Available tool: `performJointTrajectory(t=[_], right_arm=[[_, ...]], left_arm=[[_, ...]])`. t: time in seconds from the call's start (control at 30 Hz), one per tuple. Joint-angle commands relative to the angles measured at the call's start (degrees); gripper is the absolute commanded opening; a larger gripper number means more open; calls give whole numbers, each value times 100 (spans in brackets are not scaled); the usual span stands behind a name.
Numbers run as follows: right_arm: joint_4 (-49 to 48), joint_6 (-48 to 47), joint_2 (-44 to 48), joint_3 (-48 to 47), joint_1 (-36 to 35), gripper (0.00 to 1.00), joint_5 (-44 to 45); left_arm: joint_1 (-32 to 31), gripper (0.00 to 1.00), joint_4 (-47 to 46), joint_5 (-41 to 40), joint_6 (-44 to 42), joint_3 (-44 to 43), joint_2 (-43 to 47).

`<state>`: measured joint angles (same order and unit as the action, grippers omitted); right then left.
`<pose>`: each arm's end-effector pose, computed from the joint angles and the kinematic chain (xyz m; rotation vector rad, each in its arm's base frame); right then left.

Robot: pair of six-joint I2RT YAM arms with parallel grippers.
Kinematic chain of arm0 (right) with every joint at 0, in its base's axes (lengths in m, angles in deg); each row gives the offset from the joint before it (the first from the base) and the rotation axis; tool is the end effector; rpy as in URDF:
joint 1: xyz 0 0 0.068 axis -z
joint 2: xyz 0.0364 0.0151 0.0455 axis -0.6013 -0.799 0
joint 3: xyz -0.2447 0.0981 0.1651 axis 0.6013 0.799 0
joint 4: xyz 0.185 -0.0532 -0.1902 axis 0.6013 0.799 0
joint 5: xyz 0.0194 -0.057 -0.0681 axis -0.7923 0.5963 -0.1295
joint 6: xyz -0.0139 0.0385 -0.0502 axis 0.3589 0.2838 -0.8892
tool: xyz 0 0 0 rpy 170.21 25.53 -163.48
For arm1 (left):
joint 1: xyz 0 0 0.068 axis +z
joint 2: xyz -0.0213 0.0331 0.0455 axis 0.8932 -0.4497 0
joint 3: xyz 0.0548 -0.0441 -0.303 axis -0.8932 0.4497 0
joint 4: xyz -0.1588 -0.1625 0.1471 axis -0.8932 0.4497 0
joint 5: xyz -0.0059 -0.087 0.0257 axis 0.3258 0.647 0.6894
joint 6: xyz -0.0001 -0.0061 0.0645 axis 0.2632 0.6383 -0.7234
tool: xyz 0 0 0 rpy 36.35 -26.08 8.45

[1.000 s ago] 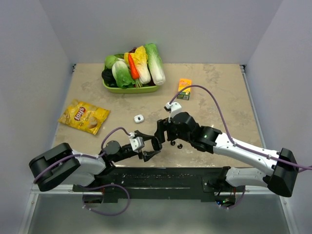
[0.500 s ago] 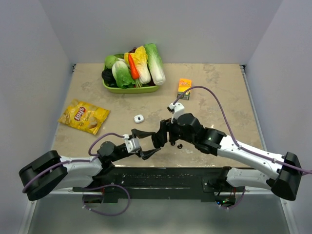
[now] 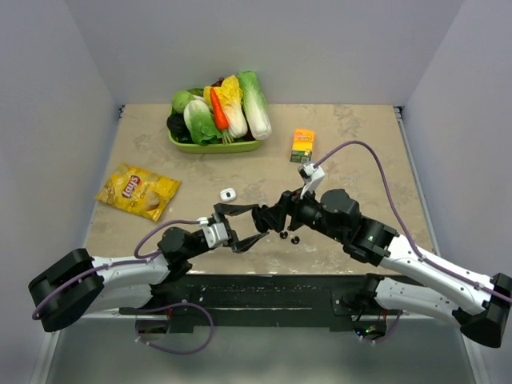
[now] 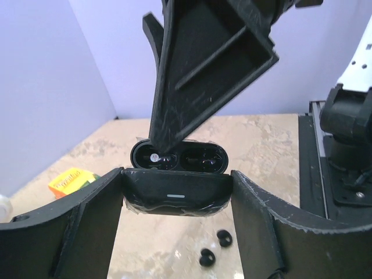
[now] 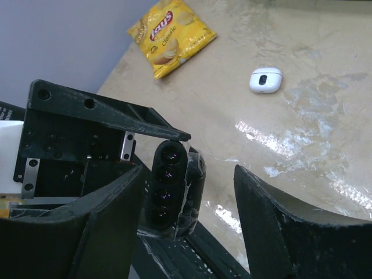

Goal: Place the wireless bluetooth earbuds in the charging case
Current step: Open the charging case.

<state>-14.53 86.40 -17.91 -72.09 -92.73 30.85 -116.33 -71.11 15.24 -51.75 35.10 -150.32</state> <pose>0.1208 0.1704 0.3536 -0.3315 1.9047 0.9979 0.1074 -0.1691 0.2574 0.8656 0.9794 -0.9259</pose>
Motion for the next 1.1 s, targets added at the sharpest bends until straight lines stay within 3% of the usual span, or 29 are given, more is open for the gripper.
performJointTrajectory(t=[0.0, 0.13, 0.27, 0.9, 1.07], right_arm=[[-263, 124, -177, -393, 101, 64, -195], [-96, 124, -318, -500, 206, 53, -54], [-210, 124, -239, -456, 242, 48, -10], [98, 176, -107, -350, 286, 41, 360], [19, 150, -107, -333, 286, 33, 237]], left_arm=[[-20, 0, -2316, 68, -331, -460, 60], [-20, 0, -2228, 138, -375, -619, 60], [-20, 0, -2122, 165, -401, -672, 86], [-20, 0, -2026, 85, -498, -637, 236], [-20, 0, -2034, 85, -489, -646, 227]])
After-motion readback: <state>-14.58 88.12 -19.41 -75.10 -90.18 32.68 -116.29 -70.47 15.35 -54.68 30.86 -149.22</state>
